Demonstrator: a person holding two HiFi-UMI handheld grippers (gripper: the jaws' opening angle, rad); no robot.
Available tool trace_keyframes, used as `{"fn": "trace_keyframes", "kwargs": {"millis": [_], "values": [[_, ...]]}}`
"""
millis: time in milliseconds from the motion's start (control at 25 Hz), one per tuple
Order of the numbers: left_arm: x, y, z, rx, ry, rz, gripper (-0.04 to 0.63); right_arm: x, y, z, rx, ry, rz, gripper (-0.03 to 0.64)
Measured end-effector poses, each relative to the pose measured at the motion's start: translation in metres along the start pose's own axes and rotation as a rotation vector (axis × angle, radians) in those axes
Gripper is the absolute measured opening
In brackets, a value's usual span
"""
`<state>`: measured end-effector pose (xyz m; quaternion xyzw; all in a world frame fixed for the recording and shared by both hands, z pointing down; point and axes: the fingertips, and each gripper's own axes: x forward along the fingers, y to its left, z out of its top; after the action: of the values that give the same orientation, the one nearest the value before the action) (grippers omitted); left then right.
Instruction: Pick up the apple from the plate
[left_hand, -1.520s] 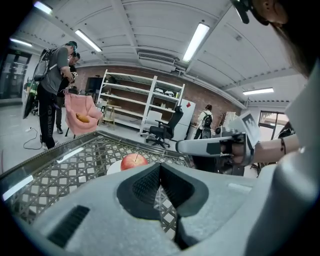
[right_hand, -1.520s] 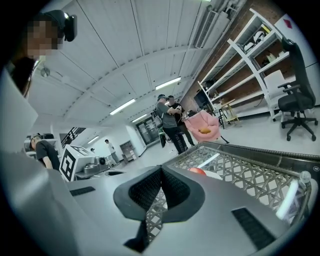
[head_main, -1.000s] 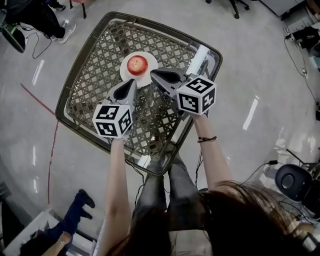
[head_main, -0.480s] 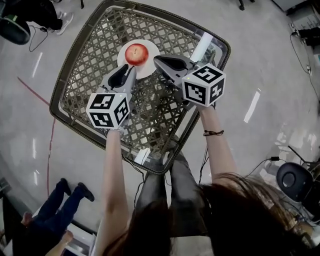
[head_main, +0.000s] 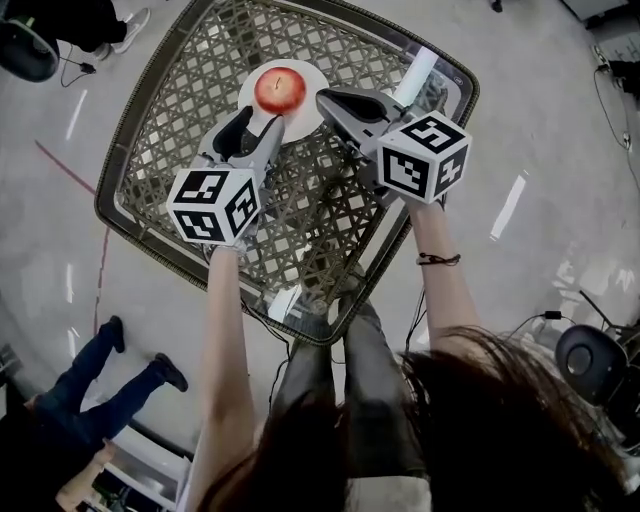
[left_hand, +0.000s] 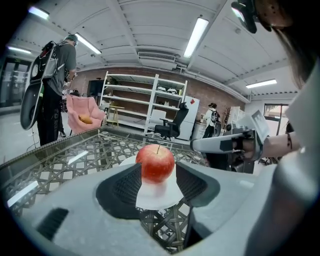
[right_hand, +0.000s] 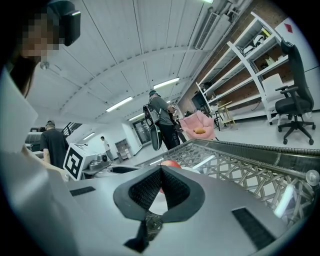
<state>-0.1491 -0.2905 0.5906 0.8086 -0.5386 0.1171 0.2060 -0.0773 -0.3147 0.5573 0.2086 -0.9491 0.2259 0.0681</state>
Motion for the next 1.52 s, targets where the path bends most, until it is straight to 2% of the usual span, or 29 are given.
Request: {"fn": "trace_keyframes", "kwargs": {"millis": [400,840,1080,1360,1520], "values": [[0.011,0.002,0.002,0.025,-0.006,-0.019,0.311,0.002,-0.001,-0.005,0.001,0.001,0.0,0.009],[0.029,0.003,0.002,0.082,0.013,-0.042,0.364,0.004,-0.01,-0.008,0.01,0.008,-0.004,0.009],[0.038,0.0,0.005,0.145,0.025,-0.061,0.4,0.006,-0.01,-0.006,0.012,0.002,0.0,0.009],[0.048,0.0,0.009,0.224,0.041,-0.068,0.405,0.005,-0.013,-0.005,0.011,-0.001,0.0,0.009],[0.054,-0.001,0.01,0.24,0.052,-0.074,0.405,0.004,-0.015,-0.004,0.017,-0.004,-0.001,0.009]]}}
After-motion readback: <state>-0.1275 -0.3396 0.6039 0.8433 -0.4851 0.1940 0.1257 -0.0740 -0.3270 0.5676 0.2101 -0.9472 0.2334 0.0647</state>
